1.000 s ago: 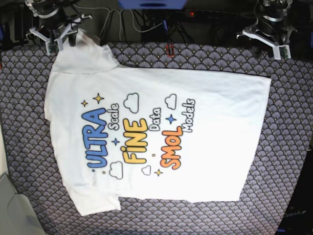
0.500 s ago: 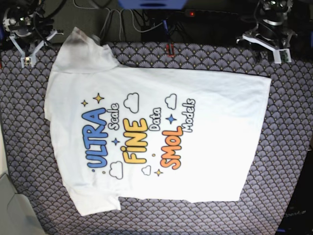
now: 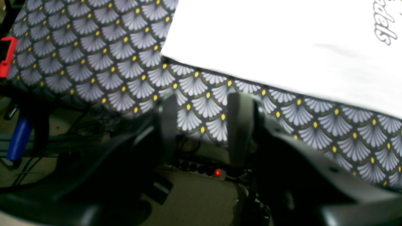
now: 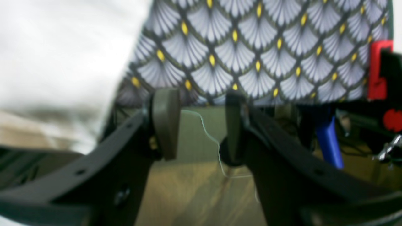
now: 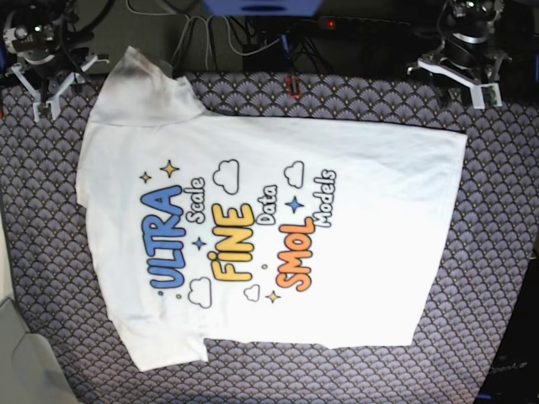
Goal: Fold the T-shirt properly
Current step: 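Move both grippers down toward the shirt's collar-side edge corners, then grasp the shirt's collar-side edge with both grippers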
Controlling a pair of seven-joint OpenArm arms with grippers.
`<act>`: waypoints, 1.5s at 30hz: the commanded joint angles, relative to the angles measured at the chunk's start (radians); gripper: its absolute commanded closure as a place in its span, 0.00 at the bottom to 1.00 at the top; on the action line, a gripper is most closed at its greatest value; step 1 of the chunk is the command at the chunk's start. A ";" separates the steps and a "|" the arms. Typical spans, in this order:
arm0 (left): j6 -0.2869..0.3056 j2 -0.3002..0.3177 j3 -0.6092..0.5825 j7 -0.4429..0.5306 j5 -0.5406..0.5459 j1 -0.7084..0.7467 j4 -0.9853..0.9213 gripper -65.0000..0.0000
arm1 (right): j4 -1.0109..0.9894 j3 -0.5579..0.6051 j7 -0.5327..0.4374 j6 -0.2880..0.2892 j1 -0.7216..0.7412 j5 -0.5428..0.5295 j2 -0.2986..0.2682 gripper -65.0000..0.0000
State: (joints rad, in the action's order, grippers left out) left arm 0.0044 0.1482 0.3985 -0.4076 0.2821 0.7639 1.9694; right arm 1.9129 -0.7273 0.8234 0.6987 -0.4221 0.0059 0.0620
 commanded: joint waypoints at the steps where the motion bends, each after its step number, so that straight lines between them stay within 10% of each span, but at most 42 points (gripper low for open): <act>1: 0.001 0.004 0.007 0.023 0.003 0.007 0.015 0.60 | 0.033 -0.002 -0.014 -0.001 -0.002 -0.005 -0.008 0.61; 34: -0.001 0.004 0.007 0.023 0.003 0.007 0.015 0.60 | -0.100 0.113 -0.022 -0.001 -0.005 -0.005 0.040 0.62; 42: -0.001 0.004 0.007 0.023 0.003 -0.005 0.015 0.60 | -0.102 0.186 -0.019 -0.001 -0.011 -0.004 0.039 1.00; 45: -0.001 0.004 0.007 0.023 0.003 -0.014 0.015 0.60 | -0.102 0.197 -0.019 -0.001 -0.011 -0.004 0.037 1.00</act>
State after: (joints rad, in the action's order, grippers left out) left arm 0.0040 0.1474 0.3988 -0.4042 0.2852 0.7368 1.9694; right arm 1.8130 -0.5396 0.7799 0.6800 -0.4271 0.0113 0.0937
